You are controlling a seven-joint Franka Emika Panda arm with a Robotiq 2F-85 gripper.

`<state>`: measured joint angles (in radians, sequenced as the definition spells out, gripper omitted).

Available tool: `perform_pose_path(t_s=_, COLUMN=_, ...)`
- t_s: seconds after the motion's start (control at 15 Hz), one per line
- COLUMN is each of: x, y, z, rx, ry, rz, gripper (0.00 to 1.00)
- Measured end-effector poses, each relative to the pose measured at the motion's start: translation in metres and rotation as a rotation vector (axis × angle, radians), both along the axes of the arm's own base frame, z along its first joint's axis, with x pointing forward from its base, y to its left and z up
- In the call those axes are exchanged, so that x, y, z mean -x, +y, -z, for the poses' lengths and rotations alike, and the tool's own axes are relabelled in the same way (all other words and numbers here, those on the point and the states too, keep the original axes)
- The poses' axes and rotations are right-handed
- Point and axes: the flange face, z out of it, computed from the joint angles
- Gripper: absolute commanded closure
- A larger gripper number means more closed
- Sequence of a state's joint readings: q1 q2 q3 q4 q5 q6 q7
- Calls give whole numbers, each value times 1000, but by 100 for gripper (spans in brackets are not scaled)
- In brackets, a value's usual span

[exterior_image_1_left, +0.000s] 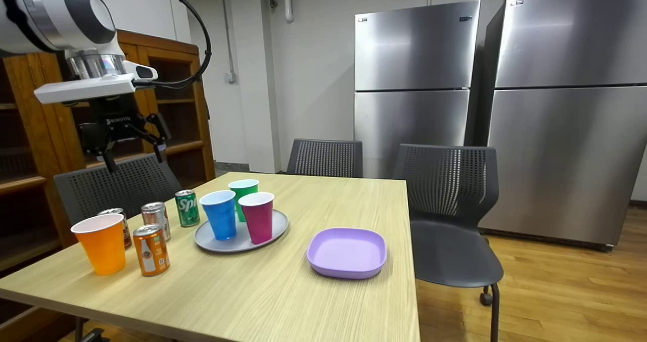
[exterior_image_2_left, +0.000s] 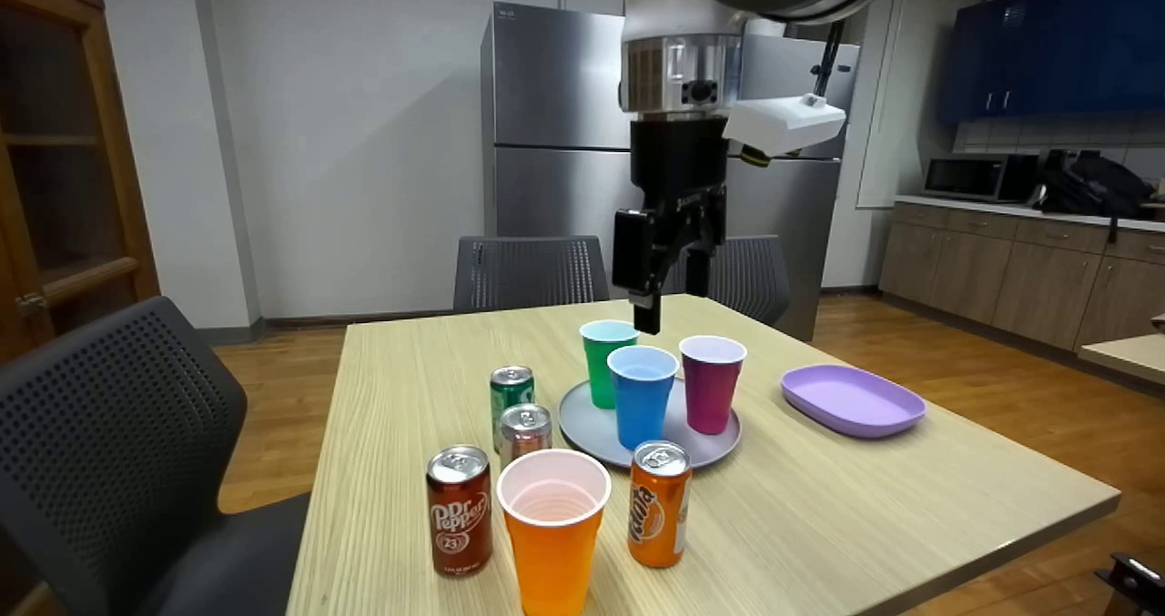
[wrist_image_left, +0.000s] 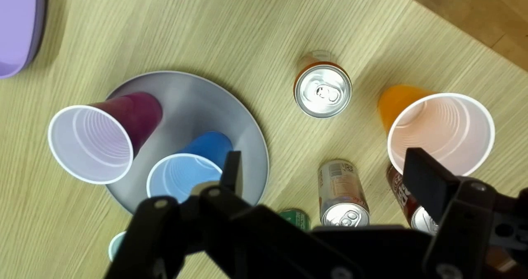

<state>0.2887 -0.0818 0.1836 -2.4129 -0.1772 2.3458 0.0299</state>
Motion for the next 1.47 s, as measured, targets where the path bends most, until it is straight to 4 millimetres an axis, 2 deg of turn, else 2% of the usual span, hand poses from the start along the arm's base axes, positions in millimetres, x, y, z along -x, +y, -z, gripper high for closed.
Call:
perform_pose_path(t_s=0.4, x=1, y=3, z=0, rx=-7, ry=-11, rz=-4, gripper=0)
perform_pose_path(t_s=0.73, x=1, y=26, z=4, rx=-40, ry=-43, rz=-8, gripper=0)
perform_pose_path(t_s=1.07, x=-10, y=49, z=24, rx=-62, ry=-25, rz=-4, gripper=0)
perform_pose_path(t_s=1.47, x=-32, y=67, z=56, rx=-71, ry=24, rz=0, gripper=0)
